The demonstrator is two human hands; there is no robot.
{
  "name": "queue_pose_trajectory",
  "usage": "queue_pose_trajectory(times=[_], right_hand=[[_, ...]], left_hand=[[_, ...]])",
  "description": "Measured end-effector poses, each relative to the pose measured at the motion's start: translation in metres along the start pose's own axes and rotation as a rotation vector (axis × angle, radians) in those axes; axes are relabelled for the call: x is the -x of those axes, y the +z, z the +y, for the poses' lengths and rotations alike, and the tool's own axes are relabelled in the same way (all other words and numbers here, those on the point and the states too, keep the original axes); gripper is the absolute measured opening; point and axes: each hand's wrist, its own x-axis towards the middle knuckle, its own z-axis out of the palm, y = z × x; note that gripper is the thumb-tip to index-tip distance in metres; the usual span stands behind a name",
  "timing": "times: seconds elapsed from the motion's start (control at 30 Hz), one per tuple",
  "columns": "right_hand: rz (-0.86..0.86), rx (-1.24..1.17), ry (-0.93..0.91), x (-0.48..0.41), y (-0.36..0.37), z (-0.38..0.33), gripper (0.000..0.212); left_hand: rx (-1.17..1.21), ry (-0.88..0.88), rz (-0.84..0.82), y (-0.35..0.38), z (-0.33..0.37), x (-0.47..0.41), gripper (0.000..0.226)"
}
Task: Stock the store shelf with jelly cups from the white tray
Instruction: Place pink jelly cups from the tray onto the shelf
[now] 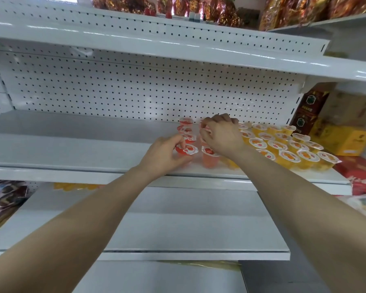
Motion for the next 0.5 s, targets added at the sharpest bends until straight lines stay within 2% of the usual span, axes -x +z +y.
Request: queue_pose_trajectory(times=[0.27,0.4,0.5], right_hand=[[0.127,0.036,-0.048,0.032,-0.019,0.007,0.031],[0.174,0.044,-0.038,0.064,-0.034,0.014,0.034],[0.22,0.06,-0.022,0.1,-0.047,0.022,0.034]], left_hand=[[-0.146,0.063,0.049,-0.018,0.016,0.008,0.06],[-0.17,0.136,0.082,-0.021,0.036,0.022,0.038],[-0.155,0.186,0.1,-0.014,0.055,0.038,0.035]])
